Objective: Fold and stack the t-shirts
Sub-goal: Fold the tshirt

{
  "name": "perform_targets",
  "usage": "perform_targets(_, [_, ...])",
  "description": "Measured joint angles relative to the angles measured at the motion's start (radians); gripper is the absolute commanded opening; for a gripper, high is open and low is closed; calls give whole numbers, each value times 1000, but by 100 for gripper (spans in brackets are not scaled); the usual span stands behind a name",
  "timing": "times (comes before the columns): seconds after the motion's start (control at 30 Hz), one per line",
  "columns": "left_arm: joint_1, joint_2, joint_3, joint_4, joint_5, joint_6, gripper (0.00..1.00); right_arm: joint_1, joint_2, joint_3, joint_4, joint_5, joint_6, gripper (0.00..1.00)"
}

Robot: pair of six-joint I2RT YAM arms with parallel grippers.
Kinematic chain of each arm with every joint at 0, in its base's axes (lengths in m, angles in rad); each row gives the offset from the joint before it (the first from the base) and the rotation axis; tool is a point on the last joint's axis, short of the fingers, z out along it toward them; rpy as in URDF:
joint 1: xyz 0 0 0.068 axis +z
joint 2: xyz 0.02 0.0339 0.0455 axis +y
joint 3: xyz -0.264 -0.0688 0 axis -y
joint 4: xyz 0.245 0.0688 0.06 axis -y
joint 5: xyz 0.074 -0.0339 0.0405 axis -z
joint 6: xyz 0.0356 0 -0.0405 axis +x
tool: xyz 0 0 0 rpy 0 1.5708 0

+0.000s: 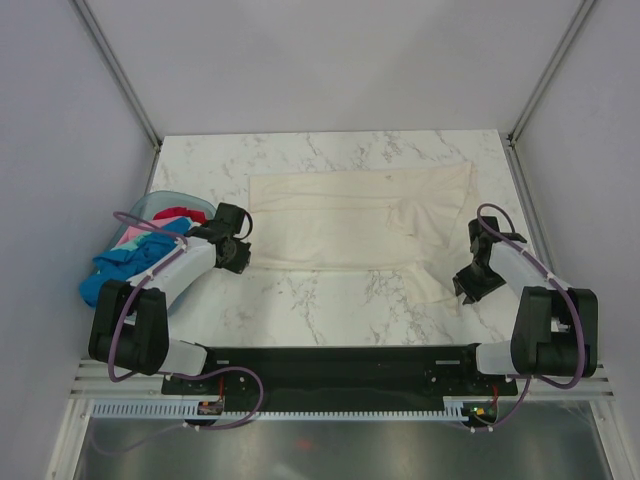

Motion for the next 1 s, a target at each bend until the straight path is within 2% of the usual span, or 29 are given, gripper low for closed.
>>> perform_targets(0.17, [0,-4,0,3,-1,1,2,0,0,-23,19,5,2,35])
perform_targets(0.27, [0,-12,0,4,-5,3,2,0,6,-34,38,9,-2,28])
perform_targets(0.4, [0,-23,0,5,-7,8,2,0,11,-38,72,14,-22,2])
perform_targets(0.43, [0,-24,0,6,-7,10,2,0,12,-38,80,18,-29,0])
perform_targets(0.63, [0,-25,0,11,-7,36,2,0,-10,-38,101,56,-78,0])
perform_targets(0.83, [0,-25,6,11,-7,62,2,0,-140,-18,117,76,-142,0])
perform_targets(1.0, [0,-10,47,16,3,71,2,0,-185,13,177,65,-192,0])
